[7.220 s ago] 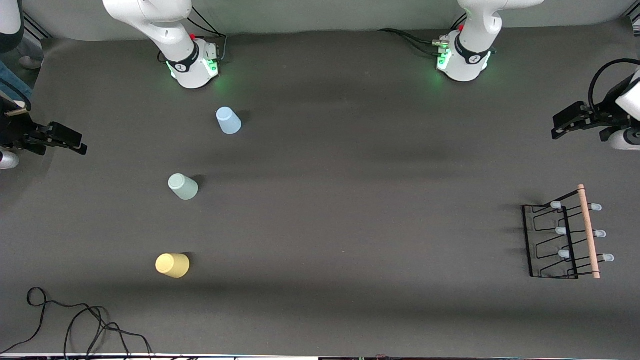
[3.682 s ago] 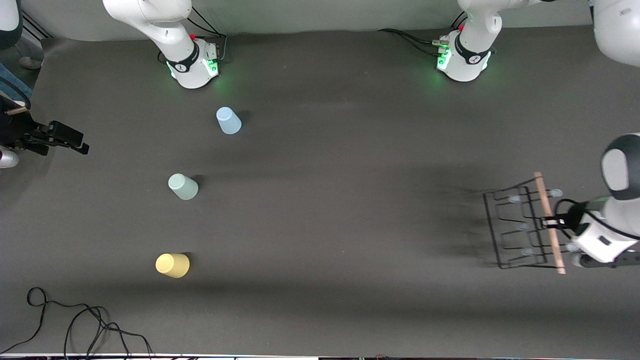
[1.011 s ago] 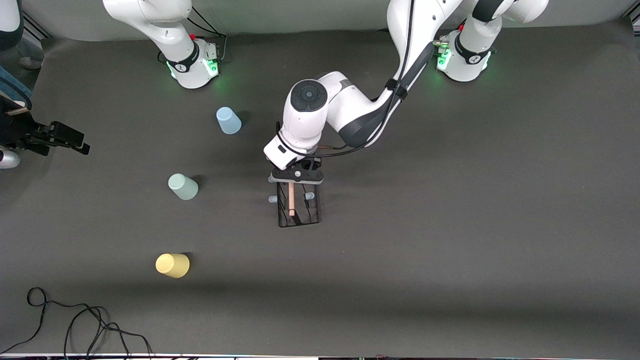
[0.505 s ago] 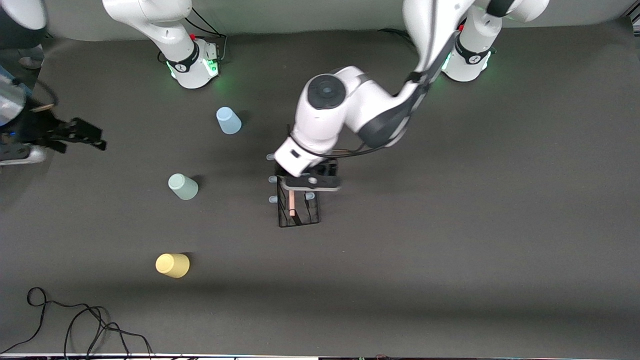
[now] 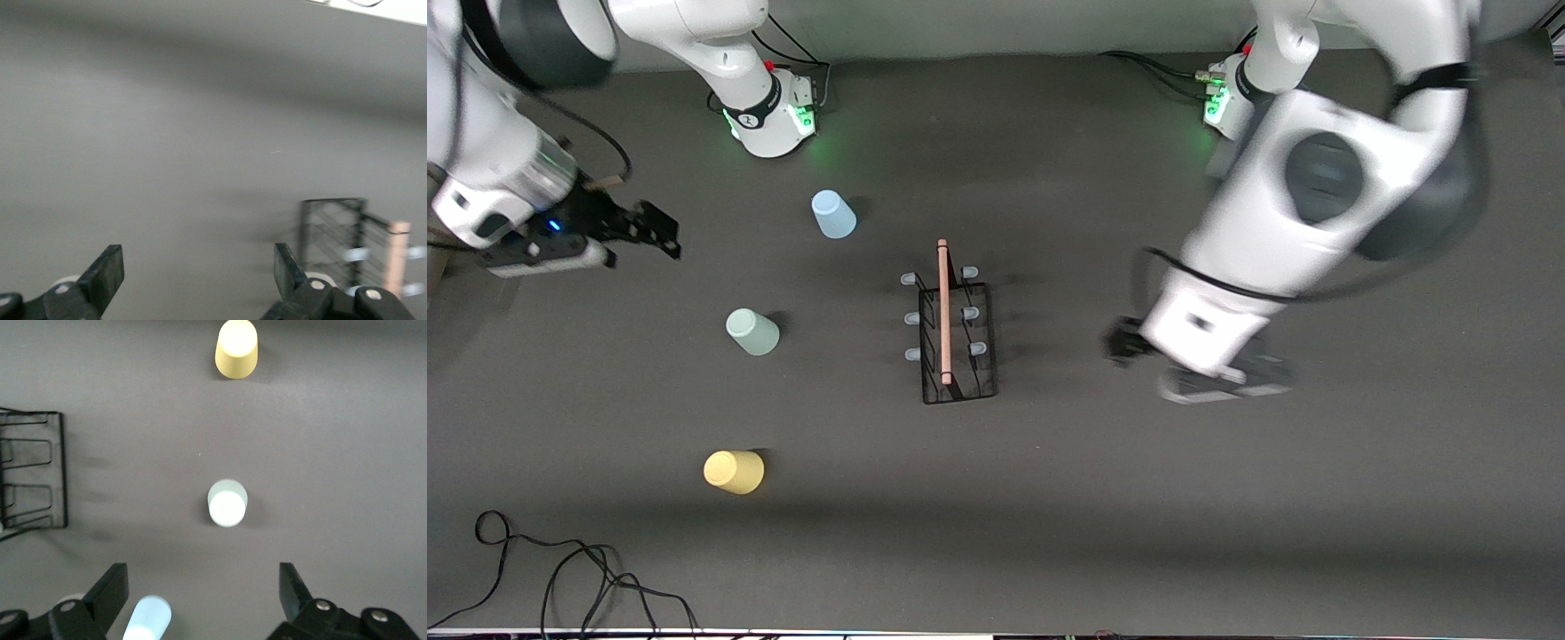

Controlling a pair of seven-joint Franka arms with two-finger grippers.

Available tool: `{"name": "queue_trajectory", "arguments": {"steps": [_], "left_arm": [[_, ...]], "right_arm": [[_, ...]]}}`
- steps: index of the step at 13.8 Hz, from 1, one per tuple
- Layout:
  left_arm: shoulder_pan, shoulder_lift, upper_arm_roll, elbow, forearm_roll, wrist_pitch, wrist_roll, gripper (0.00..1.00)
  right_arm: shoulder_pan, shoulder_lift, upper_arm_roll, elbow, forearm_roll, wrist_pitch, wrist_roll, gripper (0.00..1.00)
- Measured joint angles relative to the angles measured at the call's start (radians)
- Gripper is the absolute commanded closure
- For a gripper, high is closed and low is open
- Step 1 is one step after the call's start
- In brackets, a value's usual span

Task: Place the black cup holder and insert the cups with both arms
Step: 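Release the rack and withdraw the left gripper while the right gripper reaches the green cup, then grasp the pale green cup with the right gripper and lift it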

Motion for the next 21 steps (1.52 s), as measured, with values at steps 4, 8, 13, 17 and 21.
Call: {"name": "queue_trajectory", "arguments": {"steps": [4, 8, 13, 17, 21], "left_arm": [[0.240, -0.034, 0.006, -0.006, -0.002, -0.133, 0.263, 0.00], [0.421, -0.054, 0.007, -0.073, -0.002, -0.138, 0.520, 0.01], [0.440, -0.086, 0.004, -0.142, 0.067, -0.107, 0.537, 0.01], [0.442, -0.249, 0.003, -0.258, 0.074, -0.115, 0.529, 0.00], [0.440, -0.392, -0.010, -0.344, 0.075, -0.156, 0.519, 0.00]], "right_arm": [[0.000, 0.170, 0.000, -0.136, -0.001, 0.323, -0.018, 0.00], [0.000, 0.323, 0.000, -0.192, -0.001, 0.522, -0.023, 0.00], [0.000, 0.393, 0.000, -0.203, -0.001, 0.533, -0.042, 0.00], [0.000, 0.396, 0.000, -0.233, -0.002, 0.532, -0.045, 0.59], [0.000, 0.395, 0.000, -0.232, -0.016, 0.506, -0.046, 0.84]]}}
